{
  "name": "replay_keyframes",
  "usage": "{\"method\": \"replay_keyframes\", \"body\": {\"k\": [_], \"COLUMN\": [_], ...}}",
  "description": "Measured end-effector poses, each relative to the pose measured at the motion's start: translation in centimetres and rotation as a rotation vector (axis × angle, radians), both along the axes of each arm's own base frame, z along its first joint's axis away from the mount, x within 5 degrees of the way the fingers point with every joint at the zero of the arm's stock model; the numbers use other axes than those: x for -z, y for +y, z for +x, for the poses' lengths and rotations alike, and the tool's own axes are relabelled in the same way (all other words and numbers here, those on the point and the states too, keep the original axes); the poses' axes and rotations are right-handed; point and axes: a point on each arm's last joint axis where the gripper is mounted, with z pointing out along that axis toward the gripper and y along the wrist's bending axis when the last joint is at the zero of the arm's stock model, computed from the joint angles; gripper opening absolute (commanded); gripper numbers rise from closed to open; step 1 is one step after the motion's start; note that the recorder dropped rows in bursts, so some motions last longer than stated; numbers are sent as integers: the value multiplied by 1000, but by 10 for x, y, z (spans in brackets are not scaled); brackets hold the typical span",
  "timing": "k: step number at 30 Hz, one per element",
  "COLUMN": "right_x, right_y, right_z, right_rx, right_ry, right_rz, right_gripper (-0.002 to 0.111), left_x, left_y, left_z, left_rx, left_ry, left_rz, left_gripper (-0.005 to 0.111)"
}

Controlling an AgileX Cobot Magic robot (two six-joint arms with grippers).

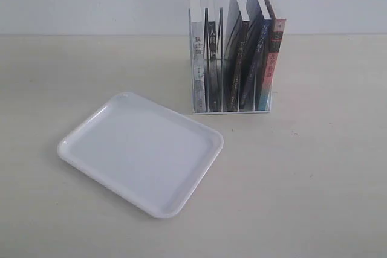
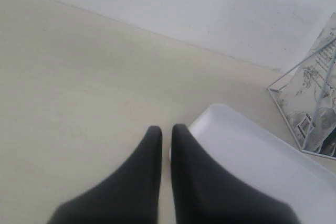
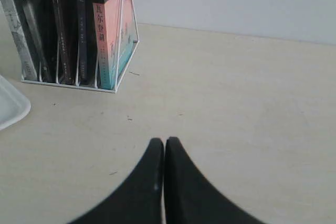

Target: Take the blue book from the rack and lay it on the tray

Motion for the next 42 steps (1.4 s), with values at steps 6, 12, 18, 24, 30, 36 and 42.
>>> {"method": "replay_keyframes", "body": {"k": [6,12,18,24,30,36,42], "right_x": [0,0,0,0,-12,-49,-77], "right_y": [0,0,0,0,1,4,3], "right_z": [0,0,0,0,2,-1,-15], "right_rx": [0,0,0,0,-10,-43,-66], "right_ry": [0,0,0,0,-129,-540,-879], "right_rz": [0,0,0,0,25,105,156], "right_gripper": [0,0,0,0,0,0,0], "left_x": [0,0,0,0,0,0,0], "left_y": [0,0,0,0,0,0,0], "left_z": [0,0,0,0,0,0,0], "left_rx": [0,0,0,0,0,0,0], "left_ry": [0,0,0,0,0,0,0], "left_rz": [0,0,0,0,0,0,0], "left_gripper": [6,6,6,6,6,6,6]}}
